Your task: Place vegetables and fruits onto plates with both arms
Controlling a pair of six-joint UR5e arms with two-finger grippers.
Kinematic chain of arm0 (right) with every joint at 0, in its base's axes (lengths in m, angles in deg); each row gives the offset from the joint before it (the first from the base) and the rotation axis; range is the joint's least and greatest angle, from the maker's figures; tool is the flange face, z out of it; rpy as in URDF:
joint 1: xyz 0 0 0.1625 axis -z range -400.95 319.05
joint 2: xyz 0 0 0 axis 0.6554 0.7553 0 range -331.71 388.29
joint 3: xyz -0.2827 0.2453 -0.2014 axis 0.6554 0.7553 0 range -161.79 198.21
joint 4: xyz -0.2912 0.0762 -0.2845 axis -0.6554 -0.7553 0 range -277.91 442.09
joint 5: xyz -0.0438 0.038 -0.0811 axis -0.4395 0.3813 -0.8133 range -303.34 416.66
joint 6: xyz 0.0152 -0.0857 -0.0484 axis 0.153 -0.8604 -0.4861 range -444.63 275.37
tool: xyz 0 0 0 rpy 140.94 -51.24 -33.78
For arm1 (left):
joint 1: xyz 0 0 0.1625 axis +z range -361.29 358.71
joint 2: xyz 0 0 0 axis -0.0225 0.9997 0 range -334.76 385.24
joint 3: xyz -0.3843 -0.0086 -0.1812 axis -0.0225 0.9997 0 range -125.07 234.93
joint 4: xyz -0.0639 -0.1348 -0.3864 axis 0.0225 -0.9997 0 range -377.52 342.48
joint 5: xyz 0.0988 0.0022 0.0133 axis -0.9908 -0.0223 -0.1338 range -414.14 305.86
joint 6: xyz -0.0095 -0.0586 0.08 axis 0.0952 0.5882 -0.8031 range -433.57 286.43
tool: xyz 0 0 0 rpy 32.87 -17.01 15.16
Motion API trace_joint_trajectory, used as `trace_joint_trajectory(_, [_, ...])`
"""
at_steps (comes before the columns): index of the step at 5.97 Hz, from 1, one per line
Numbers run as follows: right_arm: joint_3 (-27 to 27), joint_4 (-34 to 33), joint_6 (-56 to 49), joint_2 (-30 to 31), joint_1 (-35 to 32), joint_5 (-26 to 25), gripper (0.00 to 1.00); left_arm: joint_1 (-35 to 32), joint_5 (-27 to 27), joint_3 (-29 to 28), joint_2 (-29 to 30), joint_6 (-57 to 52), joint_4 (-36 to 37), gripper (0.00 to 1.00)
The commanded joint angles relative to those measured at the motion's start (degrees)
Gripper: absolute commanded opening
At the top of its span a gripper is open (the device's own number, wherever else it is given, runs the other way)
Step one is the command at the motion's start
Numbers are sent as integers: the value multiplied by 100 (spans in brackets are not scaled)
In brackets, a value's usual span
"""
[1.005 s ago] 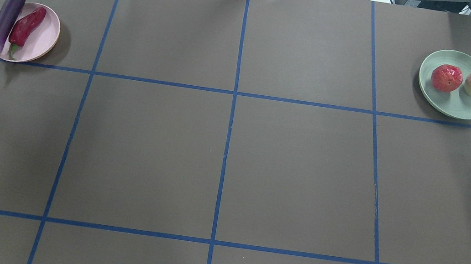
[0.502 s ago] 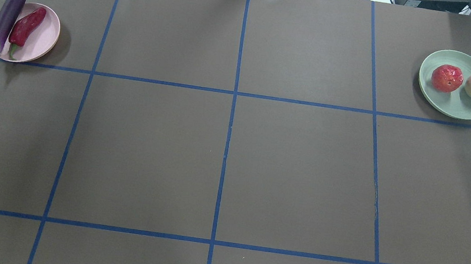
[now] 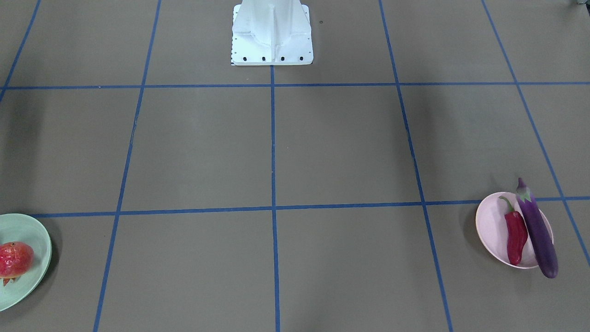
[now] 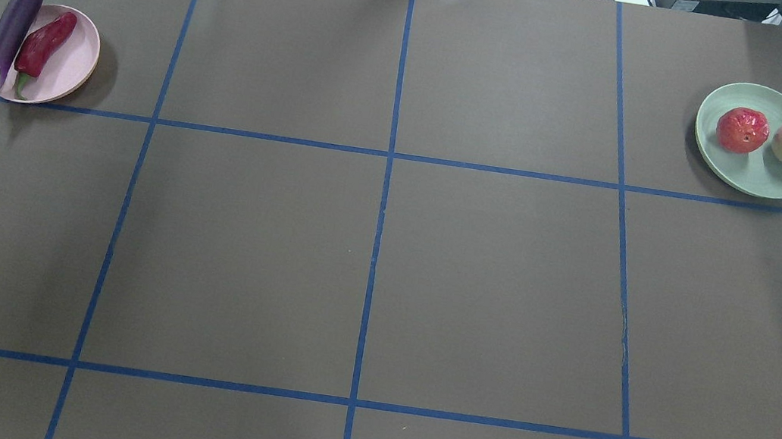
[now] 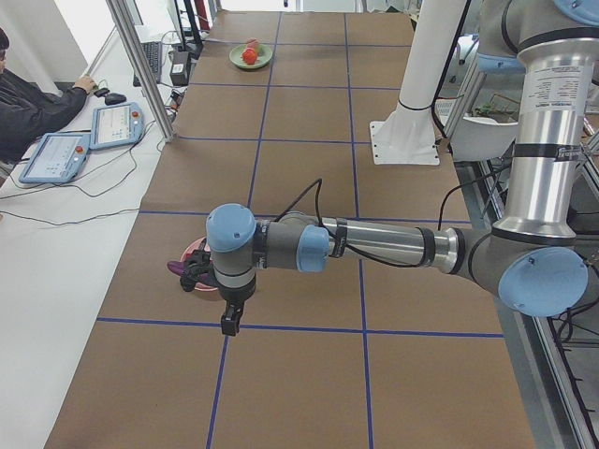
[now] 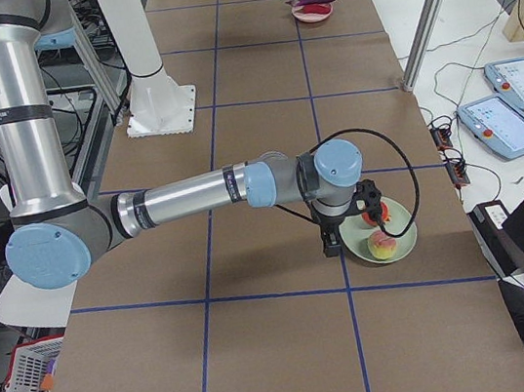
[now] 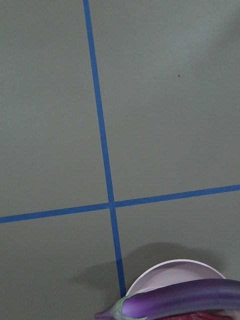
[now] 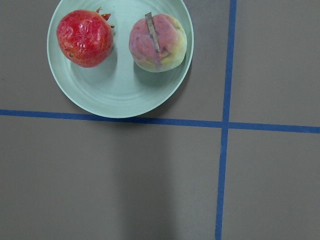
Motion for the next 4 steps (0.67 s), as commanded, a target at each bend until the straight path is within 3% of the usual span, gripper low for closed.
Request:
trace_joint_trajectory(1, [60, 0, -125, 250, -36, -25, 100, 36, 1, 142, -86, 314, 1, 100])
trace_joint_trajectory(4, [87, -9, -565, 436, -300, -16, 100, 36, 1, 116, -139, 298, -78, 100])
